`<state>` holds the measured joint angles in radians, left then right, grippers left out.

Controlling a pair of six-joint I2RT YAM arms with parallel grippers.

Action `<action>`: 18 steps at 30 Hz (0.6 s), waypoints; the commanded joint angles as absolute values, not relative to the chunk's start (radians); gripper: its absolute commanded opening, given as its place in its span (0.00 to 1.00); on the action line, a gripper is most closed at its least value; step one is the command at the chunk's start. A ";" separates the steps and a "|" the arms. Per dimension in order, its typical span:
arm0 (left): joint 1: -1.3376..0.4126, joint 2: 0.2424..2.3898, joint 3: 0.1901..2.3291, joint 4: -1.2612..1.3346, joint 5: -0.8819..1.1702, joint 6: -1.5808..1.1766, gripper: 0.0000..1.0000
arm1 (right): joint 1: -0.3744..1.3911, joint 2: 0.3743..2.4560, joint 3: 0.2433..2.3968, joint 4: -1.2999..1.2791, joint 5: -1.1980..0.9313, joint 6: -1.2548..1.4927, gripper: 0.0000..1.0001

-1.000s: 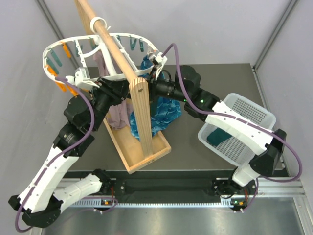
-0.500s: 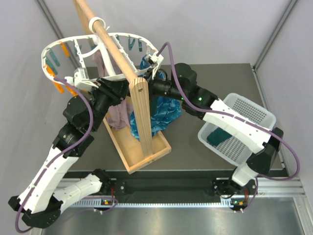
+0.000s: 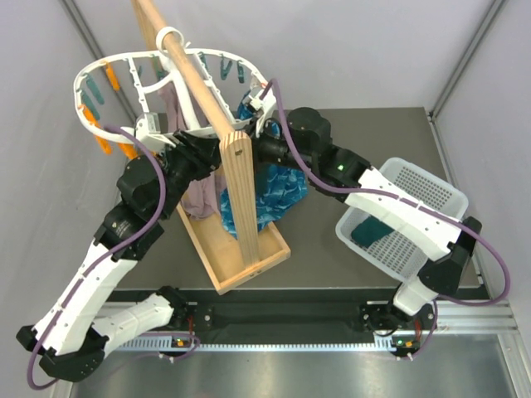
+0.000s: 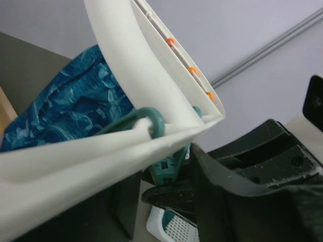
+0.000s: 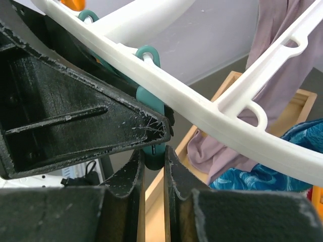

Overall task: Clip the socks to the hanger
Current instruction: Open the clamp at the hanger.

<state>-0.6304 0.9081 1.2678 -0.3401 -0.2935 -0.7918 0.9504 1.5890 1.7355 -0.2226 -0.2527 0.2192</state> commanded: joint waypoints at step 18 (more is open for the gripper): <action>-0.632 0.884 1.285 -0.339 -0.307 -0.804 0.00 | 0.969 1.477 1.678 -0.170 -0.140 0.193 0.60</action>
<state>-0.6369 0.8925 1.2850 -0.3237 -0.2886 -0.7589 0.9661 1.5352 1.6794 -0.2211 -0.1707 0.1913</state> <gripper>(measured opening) 0.372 0.590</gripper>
